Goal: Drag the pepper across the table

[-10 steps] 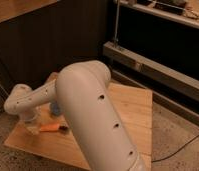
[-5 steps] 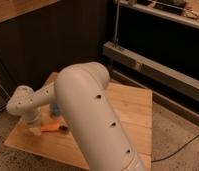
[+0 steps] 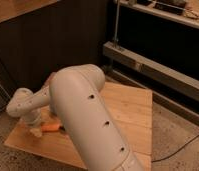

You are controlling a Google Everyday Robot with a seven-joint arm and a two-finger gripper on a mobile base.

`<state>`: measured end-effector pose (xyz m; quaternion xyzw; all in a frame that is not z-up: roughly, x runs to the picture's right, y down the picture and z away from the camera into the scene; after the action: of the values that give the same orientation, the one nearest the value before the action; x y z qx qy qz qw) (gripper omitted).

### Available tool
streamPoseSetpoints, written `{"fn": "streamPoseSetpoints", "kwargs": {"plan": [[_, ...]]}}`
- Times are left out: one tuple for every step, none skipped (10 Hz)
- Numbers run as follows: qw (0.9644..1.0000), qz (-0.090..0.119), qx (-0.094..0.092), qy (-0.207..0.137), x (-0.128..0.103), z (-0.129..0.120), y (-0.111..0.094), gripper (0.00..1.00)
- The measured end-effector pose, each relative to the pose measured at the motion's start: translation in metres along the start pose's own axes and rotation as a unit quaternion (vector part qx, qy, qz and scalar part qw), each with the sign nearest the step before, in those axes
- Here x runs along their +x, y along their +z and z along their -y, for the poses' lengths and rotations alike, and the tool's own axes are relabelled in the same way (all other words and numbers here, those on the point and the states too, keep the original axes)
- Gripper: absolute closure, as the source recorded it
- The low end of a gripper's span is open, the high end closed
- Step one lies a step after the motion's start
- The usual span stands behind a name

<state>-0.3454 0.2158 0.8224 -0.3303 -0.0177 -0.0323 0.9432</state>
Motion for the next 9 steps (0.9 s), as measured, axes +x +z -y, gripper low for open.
{"fn": "streamPoseSetpoints", "kwargs": {"plan": [[1.0000, 0.000, 0.001, 0.000, -0.0011, 0.0006, 0.0003, 0.55], [1.0000, 0.000, 0.002, 0.000, -0.0026, 0.0013, 0.0005, 0.69], [1.0000, 0.000, 0.003, 0.000, -0.0038, 0.0019, 0.0000, 0.79], [1.0000, 0.000, 0.003, 0.000, -0.0044, 0.0021, -0.0002, 0.87], [1.0000, 0.000, 0.003, 0.001, -0.0041, 0.0027, -0.0004, 0.94], [1.0000, -0.001, 0.003, 0.001, -0.0038, 0.0028, -0.0005, 0.94], [1.0000, -0.002, 0.001, 0.001, -0.0033, 0.0022, 0.0003, 0.94], [1.0000, -0.002, 0.000, 0.001, -0.0036, 0.0017, 0.0002, 0.94], [1.0000, -0.004, -0.002, -0.001, -0.0038, 0.0001, 0.0012, 0.94]]}}
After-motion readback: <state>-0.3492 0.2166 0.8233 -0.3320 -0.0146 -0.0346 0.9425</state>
